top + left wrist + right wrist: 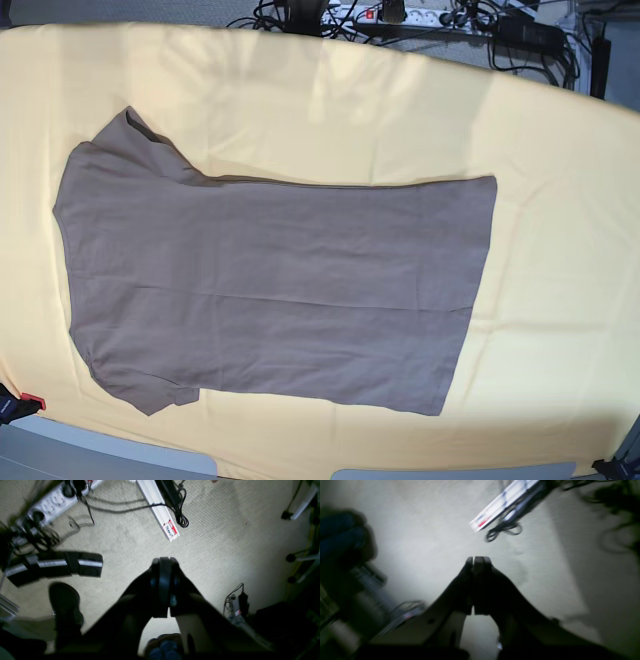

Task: Fold the T-shirt properly

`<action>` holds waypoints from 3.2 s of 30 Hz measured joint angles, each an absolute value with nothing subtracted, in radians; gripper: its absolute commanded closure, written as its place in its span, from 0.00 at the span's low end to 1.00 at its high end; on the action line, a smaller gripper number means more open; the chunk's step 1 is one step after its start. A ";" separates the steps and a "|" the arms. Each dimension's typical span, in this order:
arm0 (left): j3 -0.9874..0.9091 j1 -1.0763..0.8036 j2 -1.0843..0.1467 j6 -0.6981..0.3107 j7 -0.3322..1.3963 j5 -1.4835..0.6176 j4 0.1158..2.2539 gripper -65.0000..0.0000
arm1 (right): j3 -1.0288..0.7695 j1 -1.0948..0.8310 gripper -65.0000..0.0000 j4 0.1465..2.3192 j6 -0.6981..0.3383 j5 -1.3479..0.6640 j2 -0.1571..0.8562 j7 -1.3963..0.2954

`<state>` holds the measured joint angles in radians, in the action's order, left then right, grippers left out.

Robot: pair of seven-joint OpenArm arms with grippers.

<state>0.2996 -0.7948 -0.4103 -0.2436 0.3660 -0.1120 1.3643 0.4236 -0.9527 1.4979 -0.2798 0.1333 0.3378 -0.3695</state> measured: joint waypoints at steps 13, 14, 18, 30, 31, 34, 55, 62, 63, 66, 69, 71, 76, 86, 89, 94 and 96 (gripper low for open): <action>0.074 -1.089 -0.610 -0.244 0.452 -0.169 1.941 1.00 | 0.422 -1.290 1.00 2.159 0.113 0.359 0.440 -0.599; 0.046 -1.112 -0.613 -0.245 0.459 -0.182 1.983 1.00 | 0.424 -1.300 1.00 2.197 0.109 0.371 0.445 -0.606; -0.055 -1.197 -0.615 -0.269 0.481 -0.186 2.103 1.00 | 0.422 -1.283 1.00 2.317 0.139 0.432 0.448 -0.640; -0.186 -1.170 -0.615 -0.298 0.459 -0.184 2.291 1.00 | 0.423 -1.291 1.00 2.338 0.244 0.743 0.456 -0.639; -0.189 -1.145 -0.615 -0.337 0.445 -0.170 2.291 1.00 | 0.423 -1.290 1.00 2.338 0.224 0.754 0.467 -0.616; -0.187 -1.043 -0.615 -0.380 0.441 -0.092 2.290 1.00 | 0.425 -1.205 1.00 2.337 0.208 0.762 0.496 -0.631; -0.140 -0.487 -0.928 -0.588 0.052 0.082 1.945 0.38 | 0.028 -0.844 0.49 2.339 -0.207 0.347 0.557 -0.471; 0.131 -0.256 -1.036 -0.542 0.047 0.186 1.781 0.38 | 0.025 -0.847 0.47 2.339 -0.240 0.292 0.556 -0.463; 0.183 -0.215 -1.041 -0.522 0.045 0.199 1.765 0.38 | 0.025 -0.847 0.47 2.339 -0.240 0.279 0.557 -0.463; 0.317 -0.083 -1.045 -0.503 0.033 0.221 1.727 0.38 | 0.025 -0.847 0.47 2.339 -0.236 0.273 0.557 -0.463; 0.439 0.028 -1.043 -0.490 0.021 0.237 1.697 0.38 | 0.024 -0.844 0.47 2.315 -0.227 0.258 0.557 -0.453; 0.515 0.099 -1.037 -0.488 0.014 0.243 1.673 0.38 | 0.025 -0.844 0.47 2.268 -0.229 0.257 0.555 -0.459; 0.646 0.228 -1.011 -0.479 0.011 0.244 1.628 0.40 | 0.024 -0.810 0.47 2.193 -0.253 0.260 0.554 -0.462; 0.661 0.253 -0.981 -0.502 0.019 0.244 1.612 0.65 | 0.024 -0.721 0.47 2.061 -0.266 0.260 0.587 -0.455; 0.661 0.253 -0.981 -0.502 0.017 0.244 1.612 0.65 | 0.024 -0.699 0.47 2.020 -0.266 0.260 0.603 -0.447; 0.661 0.253 -0.981 -0.505 0.019 0.244 1.612 0.78 | 0.024 -0.650 0.59 1.971 -0.263 0.244 0.604 -0.449; 0.662 0.252 -0.981 -0.509 0.019 0.249 1.610 1.00 | 0.024 -0.639 0.89 1.970 -0.262 0.234 0.604 -0.458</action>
<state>0.6621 0.2520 -0.9810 -0.5091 0.0193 0.2489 1.6096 0.0242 -0.6388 1.9697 -0.2623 0.2340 0.6037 -0.4583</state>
